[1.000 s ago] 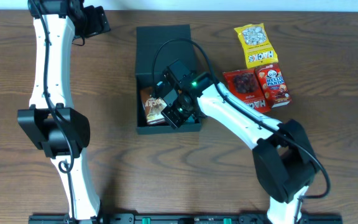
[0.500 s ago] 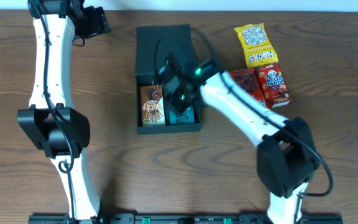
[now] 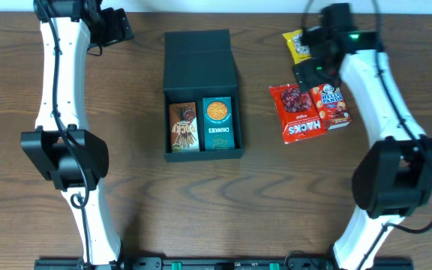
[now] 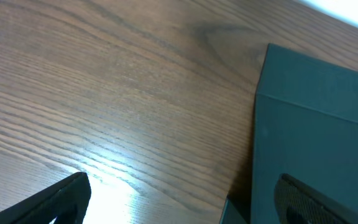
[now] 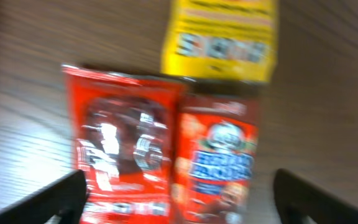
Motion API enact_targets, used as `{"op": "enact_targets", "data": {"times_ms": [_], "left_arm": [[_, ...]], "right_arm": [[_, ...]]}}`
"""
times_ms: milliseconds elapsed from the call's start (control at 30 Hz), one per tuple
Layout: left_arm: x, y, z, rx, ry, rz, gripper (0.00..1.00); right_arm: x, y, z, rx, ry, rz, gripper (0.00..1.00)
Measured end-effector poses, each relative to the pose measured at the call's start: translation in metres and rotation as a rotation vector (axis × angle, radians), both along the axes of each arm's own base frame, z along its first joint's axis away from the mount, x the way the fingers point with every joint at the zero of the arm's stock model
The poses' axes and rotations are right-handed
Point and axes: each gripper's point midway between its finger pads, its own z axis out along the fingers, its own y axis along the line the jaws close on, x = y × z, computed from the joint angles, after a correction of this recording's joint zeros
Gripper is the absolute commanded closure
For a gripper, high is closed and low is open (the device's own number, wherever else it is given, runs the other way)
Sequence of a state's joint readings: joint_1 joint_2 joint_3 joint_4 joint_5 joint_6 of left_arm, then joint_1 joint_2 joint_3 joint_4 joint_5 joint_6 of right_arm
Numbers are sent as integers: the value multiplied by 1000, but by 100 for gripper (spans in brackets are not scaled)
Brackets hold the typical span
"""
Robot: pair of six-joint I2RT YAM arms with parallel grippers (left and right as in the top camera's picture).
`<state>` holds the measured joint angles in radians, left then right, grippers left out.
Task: Pack container
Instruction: 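Grasp the red Hello Panda box with the right gripper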
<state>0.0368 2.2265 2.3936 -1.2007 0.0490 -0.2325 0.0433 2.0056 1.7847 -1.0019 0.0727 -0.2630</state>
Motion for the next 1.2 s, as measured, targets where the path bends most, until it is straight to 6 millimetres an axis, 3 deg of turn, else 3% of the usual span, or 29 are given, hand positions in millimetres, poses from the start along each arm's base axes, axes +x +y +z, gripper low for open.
{"op": "enact_targets", "data": {"times_ms": [133, 300, 400, 533, 633, 1000, 1200], "left_arm": [[0, 0, 0, 0, -1, 0, 5], [1, 0, 0, 0, -3, 0, 5], [1, 0, 0, 0, -3, 0, 5], [1, 0, 0, 0, -3, 0, 5], [1, 0, 0, 0, -2, 0, 5], [1, 0, 0, 0, -2, 0, 5], [1, 0, 0, 0, -3, 0, 5]], "right_arm": [[1, -30, 1, -14, -6, -41, 1], [5, -40, -3, -60, -3, 38, 1], [5, -43, -23, -89, 46, 61, 1], [0, -46, -70, -103, 154, 78, 1], [-5, -46, -93, -102, 213, 89, 1], [-8, -48, -120, -100, 263, 93, 4], [-6, -55, -122, -98, 255, 81, 27]]}}
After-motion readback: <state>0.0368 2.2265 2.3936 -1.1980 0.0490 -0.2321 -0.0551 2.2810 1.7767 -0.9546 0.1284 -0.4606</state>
